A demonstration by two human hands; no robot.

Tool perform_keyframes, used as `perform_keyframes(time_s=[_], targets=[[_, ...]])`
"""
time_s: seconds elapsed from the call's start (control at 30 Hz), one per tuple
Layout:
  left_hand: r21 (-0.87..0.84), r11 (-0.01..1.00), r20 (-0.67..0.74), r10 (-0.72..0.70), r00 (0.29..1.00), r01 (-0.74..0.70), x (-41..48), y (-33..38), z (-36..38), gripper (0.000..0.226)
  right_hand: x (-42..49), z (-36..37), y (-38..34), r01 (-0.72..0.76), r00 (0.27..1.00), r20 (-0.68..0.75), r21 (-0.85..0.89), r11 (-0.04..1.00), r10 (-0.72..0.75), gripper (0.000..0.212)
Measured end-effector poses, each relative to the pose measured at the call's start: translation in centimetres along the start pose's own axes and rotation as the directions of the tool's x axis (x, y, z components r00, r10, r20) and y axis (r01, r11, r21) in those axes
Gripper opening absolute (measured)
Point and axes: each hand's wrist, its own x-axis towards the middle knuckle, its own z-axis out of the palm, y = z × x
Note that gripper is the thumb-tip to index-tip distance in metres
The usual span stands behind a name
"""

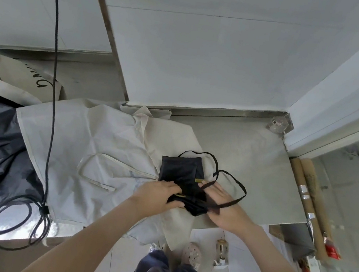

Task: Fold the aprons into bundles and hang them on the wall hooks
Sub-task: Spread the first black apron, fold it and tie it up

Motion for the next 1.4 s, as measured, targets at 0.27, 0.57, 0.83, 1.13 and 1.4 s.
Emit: perform_keyframes(time_s=[0.27,0.57,0.83,1.13,1.4], targets=[[0.487,0.873,0.064,0.002,0.998,-0.033,0.9,2.1,-0.6,0.051,-0.7,-6.1,-2.1,-0.553,0.702,-0.457,0.132,0.822,0.546,0.051],[0.638,0.767,0.152,-0.038,0.988,-0.069,1.2,5.3,0.5,0.039,0.4,-2.1,-5.8,-0.177,0.954,0.159,-0.389,0.904,0.255,0.025],[0.583,0.812,0.076,-0.098,0.992,0.036,1.7,5.4,0.9,0.04,0.5,-4.9,-7.4,-0.337,0.935,0.097,-0.052,0.94,0.341,0.019],[0.684,0.691,-0.056,0.367,0.928,-0.233,1.5,4.9,-3.4,0.048,2.0,-10.0,-8.3,-0.265,0.962,0.048,-0.069,0.962,0.269,0.015],[0.447,0.826,-0.331,0.508,0.795,-0.342,0.6,5.4,-10.1,0.056,4.1,-13.0,-9.3,-0.221,0.969,0.087,-0.117,0.968,0.232,0.017]])
